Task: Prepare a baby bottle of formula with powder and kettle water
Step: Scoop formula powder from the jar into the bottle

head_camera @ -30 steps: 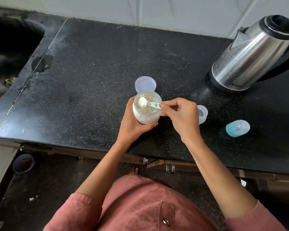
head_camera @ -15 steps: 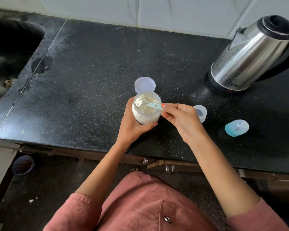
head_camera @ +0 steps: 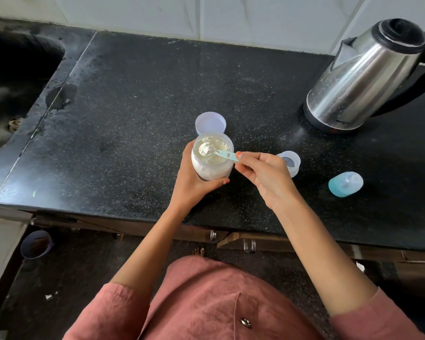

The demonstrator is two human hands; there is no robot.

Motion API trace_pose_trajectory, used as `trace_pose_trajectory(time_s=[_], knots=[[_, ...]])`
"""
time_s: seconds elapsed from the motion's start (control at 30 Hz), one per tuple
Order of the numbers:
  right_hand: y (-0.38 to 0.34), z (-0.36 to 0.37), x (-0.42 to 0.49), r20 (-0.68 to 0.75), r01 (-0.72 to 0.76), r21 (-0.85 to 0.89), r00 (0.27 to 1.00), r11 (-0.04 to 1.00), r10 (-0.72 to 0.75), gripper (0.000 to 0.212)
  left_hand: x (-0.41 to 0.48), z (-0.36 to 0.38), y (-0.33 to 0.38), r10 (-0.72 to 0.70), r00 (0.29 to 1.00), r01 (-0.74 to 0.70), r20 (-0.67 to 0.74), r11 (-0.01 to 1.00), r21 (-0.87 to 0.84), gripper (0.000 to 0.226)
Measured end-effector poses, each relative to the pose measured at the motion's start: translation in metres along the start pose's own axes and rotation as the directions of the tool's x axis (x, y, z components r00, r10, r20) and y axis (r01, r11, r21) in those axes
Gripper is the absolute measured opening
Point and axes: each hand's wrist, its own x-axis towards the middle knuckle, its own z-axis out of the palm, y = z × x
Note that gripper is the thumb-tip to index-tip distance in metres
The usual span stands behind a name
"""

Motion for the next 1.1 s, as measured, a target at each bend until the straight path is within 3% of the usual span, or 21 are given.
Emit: trace_pose_trajectory(time_s=[0.33, 0.5, 0.73, 0.87, 1.1], knots=[[-0.009, -0.007, -0.009, 0.013, 0.001, 0.062, 1.0, 0.998, -0.002, 0.001, -0.001, -0.001, 0.006, -0.002, 0.999, 0.006, 0.037, 0.995, -0.1, 0.092], [-0.017, -0.017, -0.017, 0.004, 0.003, 0.072, 1.0, 0.997, -0.004, 0.007, -0.011, 0.0, 0.007, -0.078, 0.995, 0.073, -0.061, 0.995, -0.073, 0.123], [-0.03, -0.041, -0.026, -0.035, 0.041, 0.132, 0.999, 0.99, -0.037, 0.007, -0.025, 0.011, 0.031, 0.072, 0.97, -0.057, -0.231, 0.996, 0.07, 0.08], [-0.035, -0.059, -0.03, -0.073, 0.068, 0.163, 0.996, 0.984, -0.056, 0.009, -0.029, 0.022, 0.048, 0.166, 0.94, -0.115, -0.297, 0.977, 0.182, 0.07], [-0.039, -0.092, -0.035, -0.131, 0.107, 0.215, 0.988, 0.971, -0.079, 0.007, -0.034, 0.069, 0.071, 0.272, 0.954, -0.248, -0.125, 0.953, 0.175, 0.06]])
